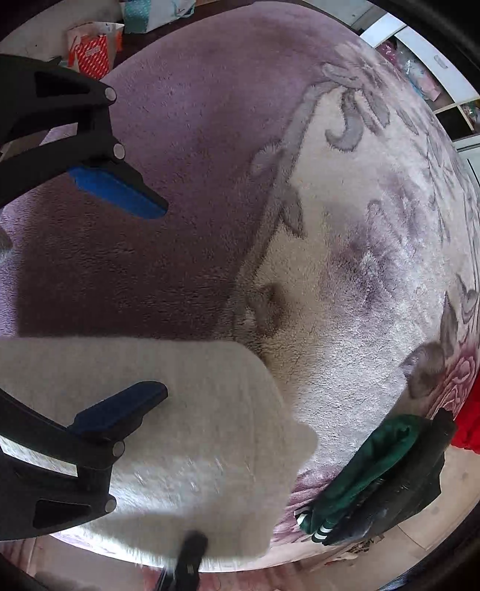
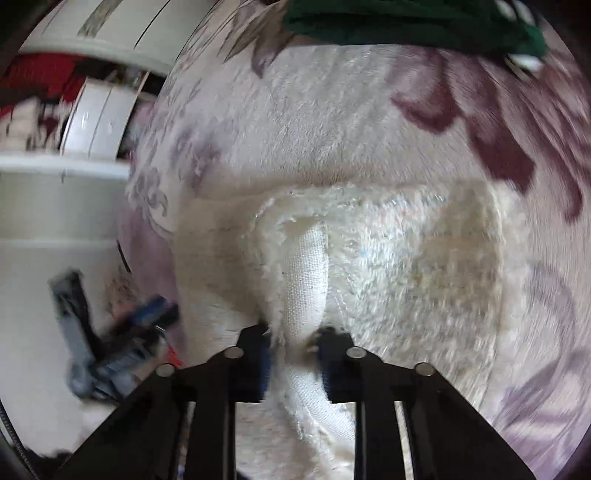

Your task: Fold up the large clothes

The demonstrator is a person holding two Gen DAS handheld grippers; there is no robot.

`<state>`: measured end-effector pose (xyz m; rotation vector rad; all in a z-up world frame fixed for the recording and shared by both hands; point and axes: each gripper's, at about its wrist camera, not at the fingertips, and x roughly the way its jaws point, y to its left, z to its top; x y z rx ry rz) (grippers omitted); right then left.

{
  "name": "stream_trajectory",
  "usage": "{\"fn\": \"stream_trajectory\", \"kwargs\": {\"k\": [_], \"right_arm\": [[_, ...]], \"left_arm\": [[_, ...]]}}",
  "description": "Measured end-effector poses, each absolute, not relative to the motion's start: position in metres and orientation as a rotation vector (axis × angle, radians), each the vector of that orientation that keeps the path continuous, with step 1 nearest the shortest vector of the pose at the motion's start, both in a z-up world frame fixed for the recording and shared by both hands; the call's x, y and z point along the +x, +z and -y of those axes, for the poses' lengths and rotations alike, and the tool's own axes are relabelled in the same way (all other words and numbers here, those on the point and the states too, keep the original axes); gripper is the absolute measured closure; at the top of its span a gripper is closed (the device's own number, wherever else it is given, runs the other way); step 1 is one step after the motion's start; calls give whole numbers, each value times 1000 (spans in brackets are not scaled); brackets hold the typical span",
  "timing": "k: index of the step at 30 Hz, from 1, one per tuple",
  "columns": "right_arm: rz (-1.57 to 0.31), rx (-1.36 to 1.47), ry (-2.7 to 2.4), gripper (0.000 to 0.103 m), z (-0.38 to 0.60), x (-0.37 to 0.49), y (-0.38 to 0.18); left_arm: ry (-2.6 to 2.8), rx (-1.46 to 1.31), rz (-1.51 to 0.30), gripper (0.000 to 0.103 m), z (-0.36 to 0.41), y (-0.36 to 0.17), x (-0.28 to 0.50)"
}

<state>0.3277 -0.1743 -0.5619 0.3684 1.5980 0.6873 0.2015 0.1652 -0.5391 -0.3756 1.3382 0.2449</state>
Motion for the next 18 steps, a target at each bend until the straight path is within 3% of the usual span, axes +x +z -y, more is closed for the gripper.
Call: {"fn": "stream_trajectory", "kwargs": {"k": [5, 8, 13, 15, 17, 18], "right_arm": [[-1508, 379, 459, 88, 241, 310, -520], [-1572, 398, 339, 87, 256, 314, -556], [-1745, 558, 504, 53, 235, 328, -621], [-1753, 560, 574, 49, 214, 329, -630], [-1746, 486, 611, 55, 199, 326, -625], [-1746, 479, 612, 82, 200, 323, -621]], "left_arm": [[197, -432, -1306, 12, -161, -522, 198], [139, -483, -1336, 12, -149, -528, 203], [208, -327, -1380, 14, -138, -543, 206], [222, -384, -1399, 14, -150, -552, 202], [239, -418, -1414, 14, -161, -557, 197], [247, -423, -1417, 14, -163, -557, 196]]}}
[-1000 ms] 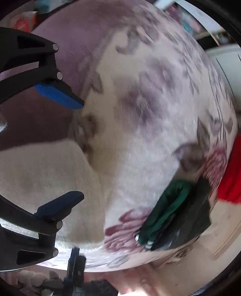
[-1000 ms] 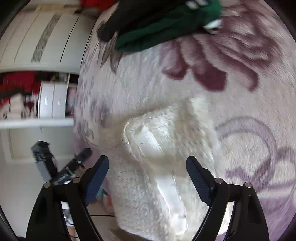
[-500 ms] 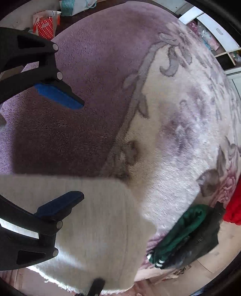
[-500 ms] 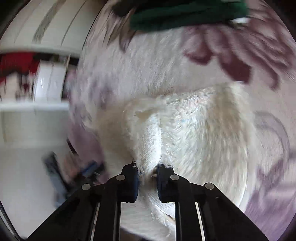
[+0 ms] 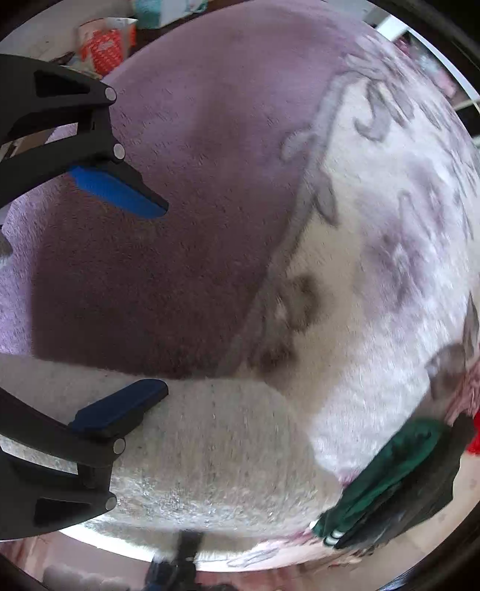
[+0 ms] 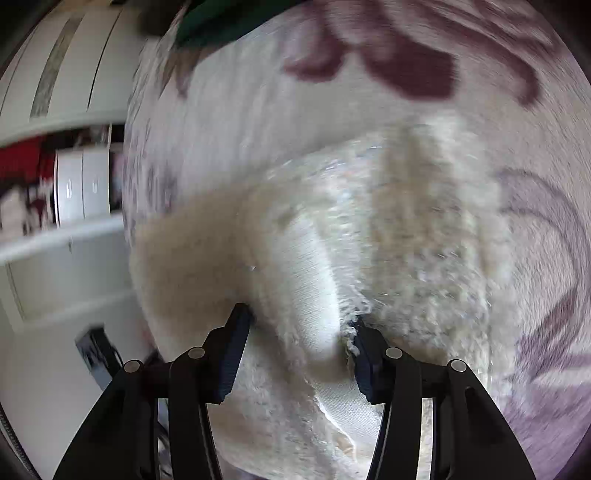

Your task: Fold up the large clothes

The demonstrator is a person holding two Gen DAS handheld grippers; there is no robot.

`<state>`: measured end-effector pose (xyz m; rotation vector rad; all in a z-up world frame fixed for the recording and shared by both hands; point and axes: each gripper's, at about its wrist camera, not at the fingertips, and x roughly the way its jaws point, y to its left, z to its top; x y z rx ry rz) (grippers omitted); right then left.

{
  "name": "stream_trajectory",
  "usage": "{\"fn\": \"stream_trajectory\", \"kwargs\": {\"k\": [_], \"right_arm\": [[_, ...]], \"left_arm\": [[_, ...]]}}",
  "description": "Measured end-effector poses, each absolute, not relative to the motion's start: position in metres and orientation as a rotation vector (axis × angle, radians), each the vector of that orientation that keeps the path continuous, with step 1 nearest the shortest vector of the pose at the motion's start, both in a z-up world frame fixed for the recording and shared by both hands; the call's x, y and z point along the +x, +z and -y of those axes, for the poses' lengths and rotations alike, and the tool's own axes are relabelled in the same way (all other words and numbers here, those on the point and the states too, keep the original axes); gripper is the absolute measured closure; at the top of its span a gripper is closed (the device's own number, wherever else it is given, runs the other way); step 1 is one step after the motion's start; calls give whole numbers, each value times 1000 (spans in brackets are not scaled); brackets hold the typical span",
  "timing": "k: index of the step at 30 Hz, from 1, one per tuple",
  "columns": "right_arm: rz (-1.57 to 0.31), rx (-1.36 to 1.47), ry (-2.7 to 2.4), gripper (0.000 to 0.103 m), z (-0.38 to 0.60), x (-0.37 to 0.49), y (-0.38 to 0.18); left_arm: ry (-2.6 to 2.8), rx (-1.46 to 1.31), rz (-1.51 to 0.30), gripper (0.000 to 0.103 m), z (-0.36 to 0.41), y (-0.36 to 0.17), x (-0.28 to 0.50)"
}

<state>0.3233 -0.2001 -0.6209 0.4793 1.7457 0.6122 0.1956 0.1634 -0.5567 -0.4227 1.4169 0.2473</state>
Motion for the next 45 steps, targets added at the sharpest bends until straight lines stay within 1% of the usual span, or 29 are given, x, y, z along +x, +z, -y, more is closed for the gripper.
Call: {"fn": "stream_trajectory", "kwargs": {"k": [2, 5, 6, 8, 9, 10, 11, 12, 14, 15, 16, 17, 18, 20, 21, 22, 25, 29, 32, 33, 34, 36, 39, 40, 41, 42, 44, 45], "right_arm": [[-1713, 485, 546, 85, 202, 315, -598], [-1620, 407, 499, 86, 207, 315, -564], [-1619, 360, 468, 86, 207, 316, -565], [-1661, 367, 434, 85, 204, 315, -583], [-1675, 335, 424, 79, 197, 314, -595], [-1674, 308, 428, 76, 191, 313, -605], [-1667, 287, 433, 75, 186, 313, -610], [-1645, 240, 430, 73, 178, 312, -614], [-1632, 183, 419, 73, 166, 312, -615], [-1640, 182, 428, 70, 171, 314, -615], [-1663, 208, 460, 64, 170, 317, -614], [-1688, 242, 489, 60, 174, 320, -614], [-1733, 316, 547, 53, 181, 325, -612], [-1746, 397, 579, 43, 206, 328, -602], [-1719, 427, 576, 30, 223, 329, -595], [-1691, 436, 571, 21, 240, 328, -588], [-1697, 371, 537, 9, 266, 318, -595], [-1788, 388, 530, 9, 291, 301, -640], [-1837, 604, 624, 9, 298, 290, -684], [-1838, 657, 662, 8, 297, 289, -694], [-1829, 684, 689, 3, 294, 289, -701], [-1809, 708, 725, 0, 289, 291, -707], [-1803, 697, 764, 0, 283, 292, -705], [-1797, 706, 770, 2, 287, 289, -701], [-1787, 723, 791, 13, 281, 288, -699], [-1795, 756, 819, 44, 273, 285, -697], [-1795, 757, 797, 47, 253, 283, -696], [-1793, 767, 795, 52, 246, 283, -695]], "left_arm": [[253, -454, -1409, 14, -170, -548, 191], [238, -523, -1342, 14, -174, -519, 185], [223, -545, -1312, 14, -173, -508, 186], [168, -562, -1278, 14, -163, -494, 190], [149, -524, -1284, 14, -152, -495, 195], [149, -487, -1298, 14, -145, -500, 199], [147, -446, -1323, 13, -136, -512, 204], [143, -409, -1361, 11, -127, -531, 208], [171, -405, -1365, 11, -127, -555, 210], [180, -432, -1371, 10, -132, -562, 210], [173, -461, -1374, 10, -138, -564, 209], [154, -507, -1372, 10, -145, -563, 205], [135, -542, -1370, 10, -153, -560, 202], [113, -572, -1366, 11, -161, -555, 195], [97, -592, -1363, 11, -166, -553, 190], [75, -619, -1358, 11, -169, -553, 187], [8, -706, -1346, 11, -171, -556, 180], [-151, -807, -1329, 11, -154, -563, 183], [-197, -783, -1355, 11, -137, -578, 196], [-198, -783, -1361, 10, -134, -583, 200], [-205, -803, -1359, 10, -133, -586, 204], [-202, -839, -1333, 10, -135, -588, 210], [-200, -816, -1302, 13, -132, -581, 212], [-197, -803, -1297, 13, -130, -577, 212], [-195, -790, -1295, 16, -128, -574, 213], [-195, -770, -1290, 17, -124, -567, 213], [-193, -736, -1291, 18, -117, -560, 217], [-196, -721, -1296, 18, -113, -554, 220]]}}
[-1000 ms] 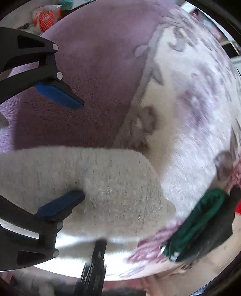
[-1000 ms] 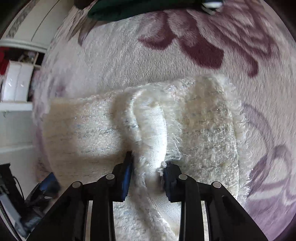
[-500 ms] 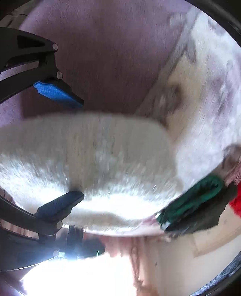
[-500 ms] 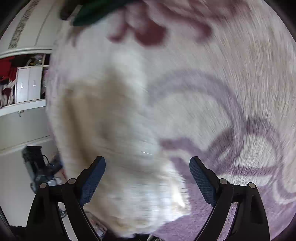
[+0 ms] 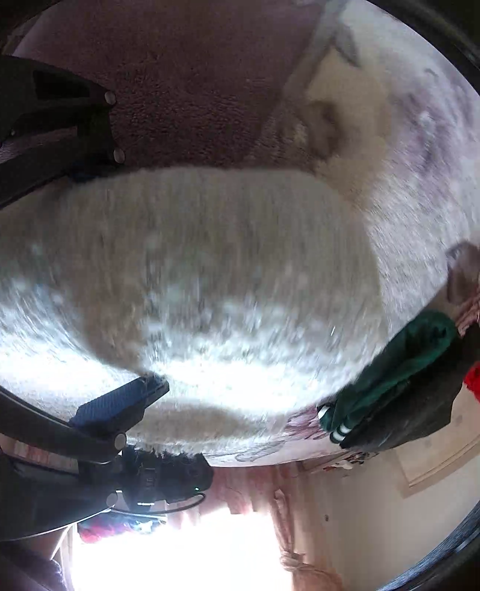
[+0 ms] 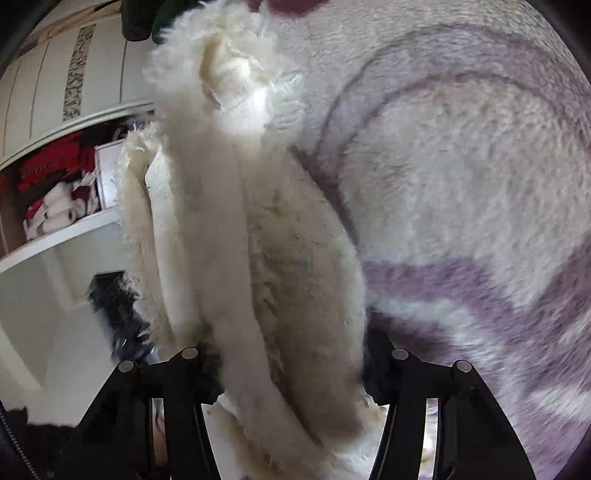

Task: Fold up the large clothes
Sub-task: 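Lift the folded cream jacket bundle with both grippers off the bed, then lower the jacket bundle onto the folded green garment and release both grippers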

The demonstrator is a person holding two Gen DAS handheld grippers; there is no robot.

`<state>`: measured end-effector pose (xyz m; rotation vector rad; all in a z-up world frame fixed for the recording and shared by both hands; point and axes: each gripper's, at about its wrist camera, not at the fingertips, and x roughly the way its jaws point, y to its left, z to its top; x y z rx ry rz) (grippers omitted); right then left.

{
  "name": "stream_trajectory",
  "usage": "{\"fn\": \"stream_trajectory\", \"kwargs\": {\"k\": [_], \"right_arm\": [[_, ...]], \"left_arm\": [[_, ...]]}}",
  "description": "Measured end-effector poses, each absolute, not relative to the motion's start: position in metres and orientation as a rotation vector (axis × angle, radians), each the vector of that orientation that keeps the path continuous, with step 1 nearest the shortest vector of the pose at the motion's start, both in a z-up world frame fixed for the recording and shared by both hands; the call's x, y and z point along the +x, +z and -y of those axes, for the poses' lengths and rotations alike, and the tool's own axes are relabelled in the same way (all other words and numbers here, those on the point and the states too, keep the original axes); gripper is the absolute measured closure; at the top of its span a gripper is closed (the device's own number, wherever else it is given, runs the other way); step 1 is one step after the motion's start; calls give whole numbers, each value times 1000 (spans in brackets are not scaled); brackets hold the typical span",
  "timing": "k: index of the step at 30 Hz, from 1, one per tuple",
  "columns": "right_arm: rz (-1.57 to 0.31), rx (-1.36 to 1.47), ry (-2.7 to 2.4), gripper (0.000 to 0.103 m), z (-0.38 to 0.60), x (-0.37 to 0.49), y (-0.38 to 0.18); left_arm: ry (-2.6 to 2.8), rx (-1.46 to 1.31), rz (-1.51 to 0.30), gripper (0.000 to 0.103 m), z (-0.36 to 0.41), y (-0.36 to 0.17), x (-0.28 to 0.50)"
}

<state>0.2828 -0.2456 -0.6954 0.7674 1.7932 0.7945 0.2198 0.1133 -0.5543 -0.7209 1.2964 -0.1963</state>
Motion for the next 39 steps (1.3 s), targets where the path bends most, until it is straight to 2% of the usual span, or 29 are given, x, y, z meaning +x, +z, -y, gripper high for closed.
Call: {"fn": "stream_trajectory", "kwargs": {"k": [5, 14, 22, 27, 31, 35, 39], "right_arm": [[-1736, 879, 784, 61, 248, 281, -668], [-1603, 962, 794, 63, 250, 304, -590], [-1454, 1014, 728, 63, 272, 419, -490], [-1342, 1030, 669, 63, 280, 522, -440], [-1308, 1028, 597, 63, 288, 606, -434], [-1355, 950, 493, 63, 299, 684, -470], [-1430, 930, 406, 63, 307, 717, -522]], "left_arm": [[-223, -649, -1325, 18, -104, -534, 238], [-291, -539, -1288, 18, -104, -461, 301], [-385, -475, -1226, 18, -100, -372, 444], [-455, -415, -1177, 19, -90, -341, 554], [-501, -417, -1208, 19, -81, -371, 654], [-499, -403, -1291, 19, -78, -442, 711], [-495, -400, -1339, 16, -73, -499, 739]]}}
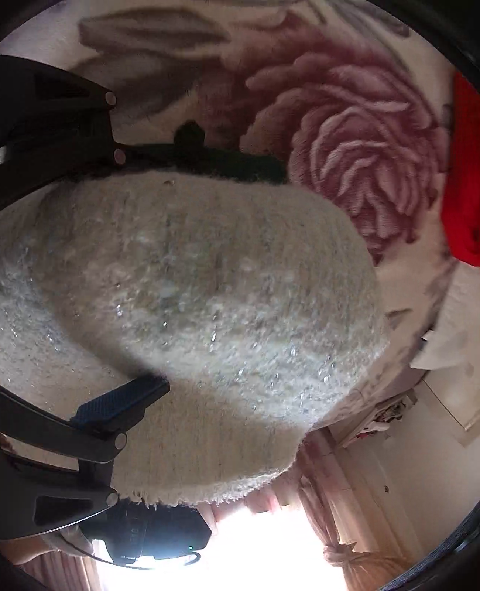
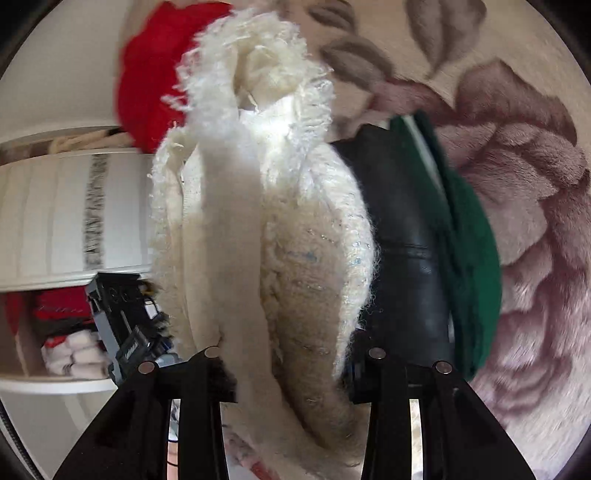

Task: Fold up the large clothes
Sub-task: 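Lower the jacket bundle onto the folded green garment and release both grippers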

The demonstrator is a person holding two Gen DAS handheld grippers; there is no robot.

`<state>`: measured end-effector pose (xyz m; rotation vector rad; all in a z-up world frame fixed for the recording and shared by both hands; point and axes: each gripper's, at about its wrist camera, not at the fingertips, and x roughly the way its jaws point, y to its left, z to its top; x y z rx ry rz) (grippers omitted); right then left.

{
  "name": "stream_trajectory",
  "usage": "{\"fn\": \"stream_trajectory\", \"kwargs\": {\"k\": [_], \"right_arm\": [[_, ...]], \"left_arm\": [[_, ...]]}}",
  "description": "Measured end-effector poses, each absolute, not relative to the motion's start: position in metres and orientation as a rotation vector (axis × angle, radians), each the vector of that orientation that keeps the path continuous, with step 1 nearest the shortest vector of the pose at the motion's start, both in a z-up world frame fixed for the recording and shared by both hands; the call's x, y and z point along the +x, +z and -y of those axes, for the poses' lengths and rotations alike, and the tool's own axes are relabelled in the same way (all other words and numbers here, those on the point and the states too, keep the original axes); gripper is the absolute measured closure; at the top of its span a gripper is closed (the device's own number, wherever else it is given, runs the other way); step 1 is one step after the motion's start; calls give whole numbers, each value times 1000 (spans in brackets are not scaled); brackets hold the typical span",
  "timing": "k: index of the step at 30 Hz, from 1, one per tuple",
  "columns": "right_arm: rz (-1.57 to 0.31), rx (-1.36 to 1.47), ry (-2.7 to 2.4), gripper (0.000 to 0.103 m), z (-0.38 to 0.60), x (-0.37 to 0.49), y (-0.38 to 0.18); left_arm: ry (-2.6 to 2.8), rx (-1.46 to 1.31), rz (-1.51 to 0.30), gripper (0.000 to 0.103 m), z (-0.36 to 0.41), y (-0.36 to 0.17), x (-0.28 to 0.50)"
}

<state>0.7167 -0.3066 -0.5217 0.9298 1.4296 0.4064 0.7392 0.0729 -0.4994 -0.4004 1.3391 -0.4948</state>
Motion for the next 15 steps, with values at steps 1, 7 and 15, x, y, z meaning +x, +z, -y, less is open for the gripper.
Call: {"fn": "stream_trajectory", "kwargs": {"k": [1, 7, 15], "right_arm": [[-1436, 933, 400, 63, 308, 721, -527], [-1447, 813, 370, 45, 291, 724, -520], [-1346, 382, 62, 7, 275, 681, -447]], "left_arm": [[-499, -411, -1338, 15, -74, -504, 740], [-488, -462, -1354, 15, -85, -486, 729], [-275, -251, -1173, 4, -106, -428, 702]]}}
